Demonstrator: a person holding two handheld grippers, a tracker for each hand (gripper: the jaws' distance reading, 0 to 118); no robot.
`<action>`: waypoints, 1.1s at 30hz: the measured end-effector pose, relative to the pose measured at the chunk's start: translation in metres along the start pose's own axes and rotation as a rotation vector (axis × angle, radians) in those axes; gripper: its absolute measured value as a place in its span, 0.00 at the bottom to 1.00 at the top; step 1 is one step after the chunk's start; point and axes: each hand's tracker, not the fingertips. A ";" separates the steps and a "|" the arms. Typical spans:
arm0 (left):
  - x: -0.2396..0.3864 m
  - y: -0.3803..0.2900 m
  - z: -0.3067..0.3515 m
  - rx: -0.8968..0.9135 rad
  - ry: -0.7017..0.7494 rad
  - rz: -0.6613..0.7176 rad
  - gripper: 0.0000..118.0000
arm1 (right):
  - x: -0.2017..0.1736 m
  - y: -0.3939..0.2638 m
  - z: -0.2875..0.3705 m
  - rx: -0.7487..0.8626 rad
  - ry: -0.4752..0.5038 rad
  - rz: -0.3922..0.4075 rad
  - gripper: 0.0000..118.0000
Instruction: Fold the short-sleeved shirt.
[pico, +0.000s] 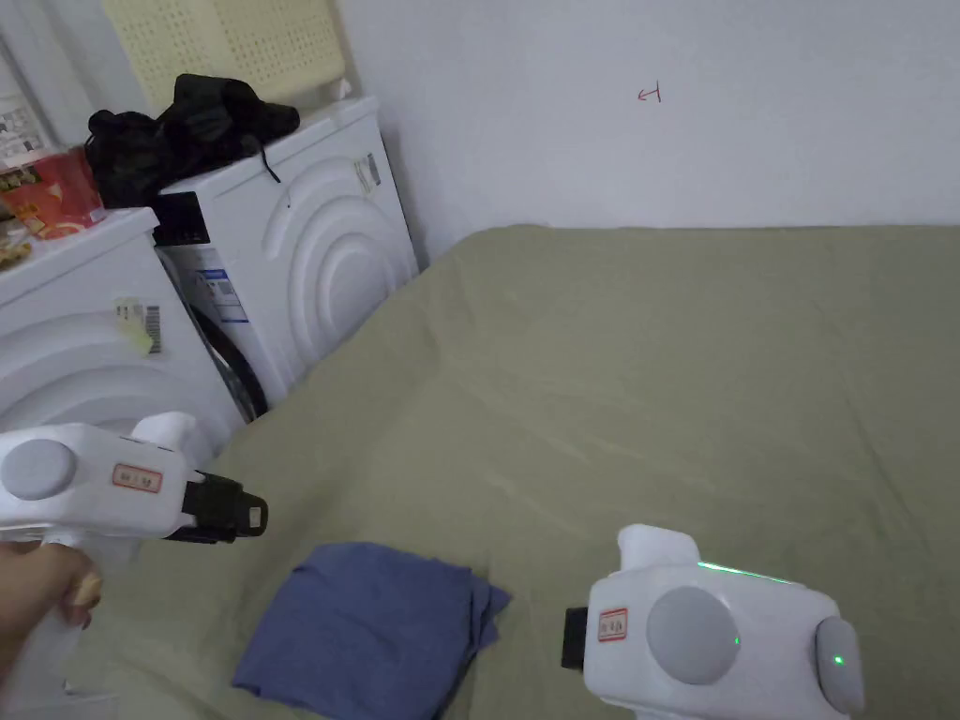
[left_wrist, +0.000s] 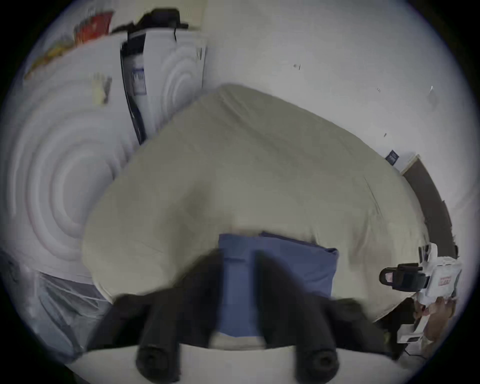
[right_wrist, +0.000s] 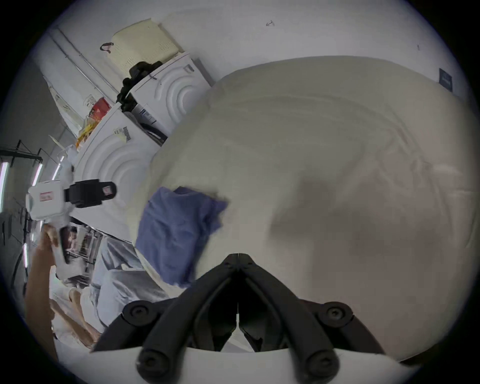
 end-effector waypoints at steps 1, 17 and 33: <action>0.019 -0.006 0.004 0.003 0.012 -0.026 0.05 | 0.012 -0.002 0.007 0.005 -0.006 0.010 0.00; 0.422 -0.169 -0.028 0.187 -0.247 -0.021 0.05 | 0.286 -0.069 0.203 0.201 -0.414 -0.065 0.00; 0.493 -0.144 0.074 0.700 -0.134 -0.148 0.05 | 0.330 -0.064 0.363 0.800 -0.695 0.052 0.00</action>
